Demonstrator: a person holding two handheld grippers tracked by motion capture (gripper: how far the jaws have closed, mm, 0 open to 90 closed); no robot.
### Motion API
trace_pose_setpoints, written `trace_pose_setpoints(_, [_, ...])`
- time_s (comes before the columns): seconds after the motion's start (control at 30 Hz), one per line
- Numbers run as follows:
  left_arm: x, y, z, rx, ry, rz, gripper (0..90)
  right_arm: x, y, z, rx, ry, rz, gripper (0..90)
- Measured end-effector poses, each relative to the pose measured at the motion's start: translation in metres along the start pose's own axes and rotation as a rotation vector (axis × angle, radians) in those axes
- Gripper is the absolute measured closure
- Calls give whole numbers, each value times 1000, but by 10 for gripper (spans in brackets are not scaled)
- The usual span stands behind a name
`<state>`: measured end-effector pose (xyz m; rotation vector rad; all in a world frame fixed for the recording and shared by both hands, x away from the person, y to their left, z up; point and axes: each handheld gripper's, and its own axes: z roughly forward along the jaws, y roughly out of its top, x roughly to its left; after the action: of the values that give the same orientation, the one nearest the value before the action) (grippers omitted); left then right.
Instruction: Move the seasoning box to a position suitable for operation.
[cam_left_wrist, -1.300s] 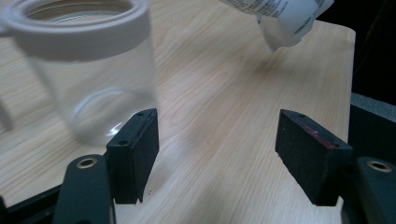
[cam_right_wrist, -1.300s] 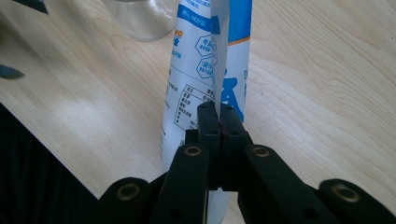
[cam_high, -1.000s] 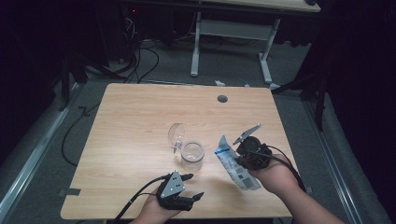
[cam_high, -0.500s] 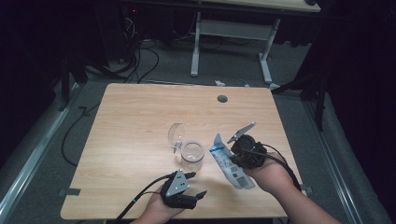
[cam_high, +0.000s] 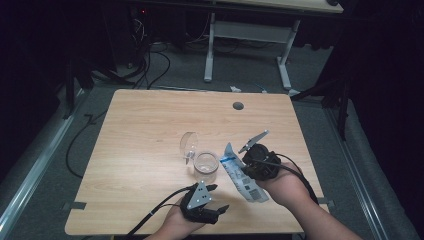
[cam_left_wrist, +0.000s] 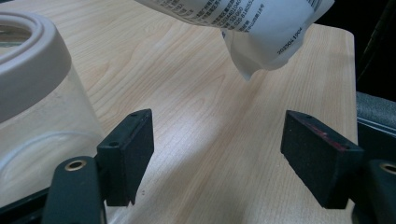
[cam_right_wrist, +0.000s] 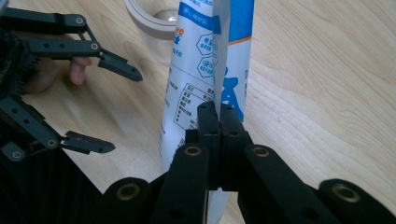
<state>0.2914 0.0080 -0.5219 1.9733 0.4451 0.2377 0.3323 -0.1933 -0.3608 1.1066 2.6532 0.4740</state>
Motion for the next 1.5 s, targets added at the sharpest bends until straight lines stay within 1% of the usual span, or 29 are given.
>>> trace_pose_setpoints(0.13, [0, 1, 4, 0, 2, -9, 255, 1, 1, 0, 2, 5, 2, 900])
trace_pose_setpoints(0.17, [0, 2, 6, 9, 1, -13, 235, 2, 2, -1, 4, 4, -5, 900])
trace_pose_setpoints(0.23, [-1, 4, 9, 25, -6, -18, 224, 2, 3, -2, 3, 4, -6, 900])
trace_pose_setpoints(0.3, [-3, 6, 14, 24, -10, -16, 213, 2, 5, -2, 1, 5, -6, 900])
trace_pose_setpoints(0.33, [-5, 7, 16, 19, -5, -10, 208, 3, 6, -3, 4, 5, -5, 900])
trace_pose_setpoints(0.47, [-12, 15, 28, 20, -15, 19, 198, 5, 8, -3, 0, 5, -12, 900])
trace_pose_setpoints(0.5, [-15, 16, 31, 15, -7, 23, 196, 5, 9, -3, -2, 11, -14, 900])
trace_pose_setpoints(0.53, [-16, 18, 33, 16, -7, 25, 193, 6, 10, -3, 4, 7, -11, 900])
trace_pose_setpoints(0.57, [-17, 19, 35, 22, -17, 19, 193, 7, 10, -3, 0, 7, -11, 900])
trace_pose_setpoints(0.6, [-18, 20, 38, 25, -18, 13, 191, 7, 11, -2, -2, 9, -16, 900])
trace_pose_setpoints(0.7, [-20, 22, 42, 19, -2, 12, 185, 9, 12, -2, -6, 19, -12, 900])
trace_pose_setpoints(0.73, [-20, 23, 42, 8, 7, 11, 186, 10, 13, -2, -5, 16, -14, 900])
trace_pose_setpoints(0.83, [-20, 26, 40, -19, 36, 6, 207, 11, 14, -2, -10, 20, -17, 900])
trace_pose_setpoints(0.87, [-20, 27, 40, -25, 34, 0, 210, 11, 14, -2, -11, 22, -14, 900])
trace_pose_setpoints(0.93, [-20, 27, 39, -28, 30, -3, 252, 11, 14, -1, -14, 24, -12, 900])
trace_pose_setpoints(0.97, [-21, 27, 39, -33, 25, 2, 272, 11, 14, -1, -14, 25, -12, 900])
trace_pose_setpoints(1.03, [-22, 26, 38, -33, 31, 14, 319, 12, 14, 0, -9, 26, -9, 900])
trace_pose_setpoints(1.1, [-22, 27, 37, -35, 32, 22, 344, 12, 14, 1, -7, 26, -18, 900])
trace_pose_setpoints(1.17, [-23, 27, 36, -44, 38, 29, 360, 11, 15, 1, -7, 26, -16, 900])
trace_pose_setpoints(1.27, [-24, 28, 34, -54, 41, 29, 385, 11, 16, 0, -6, 19, -15, 900])
trace_pose_setpoints(1.33, [-24, 29, 34, -69, 51, 28, 378, 12, 17, -2, -10, 14, -12, 900])
trace_pose_setpoints(1.37, [-23, 29, 35, -69, 47, 15, 312, 12, 17, -4, -15, 12, -12, 900])
trace_pose_setpoints(1.4, [-23, 29, 35, -69, 47, 15, 271, 12, 17, -4, -15, 12, -12, 900])
trace_pose_setpoints(1.43, [-23, 30, 37, -62, 46, 7, 271, 12, 17, -5, -18, 11, -14, 900])
trace_pose_setpoints(1.47, [-22, 30, 38, -52, 42, -3, 237, 12, 17, -6, -20, 13, -10, 900])
trace_pose_setpoints(1.5, [-22, 30, 39, -44, 37, -11, 237, 12, 17, -6, -20, 13, -10, 900])
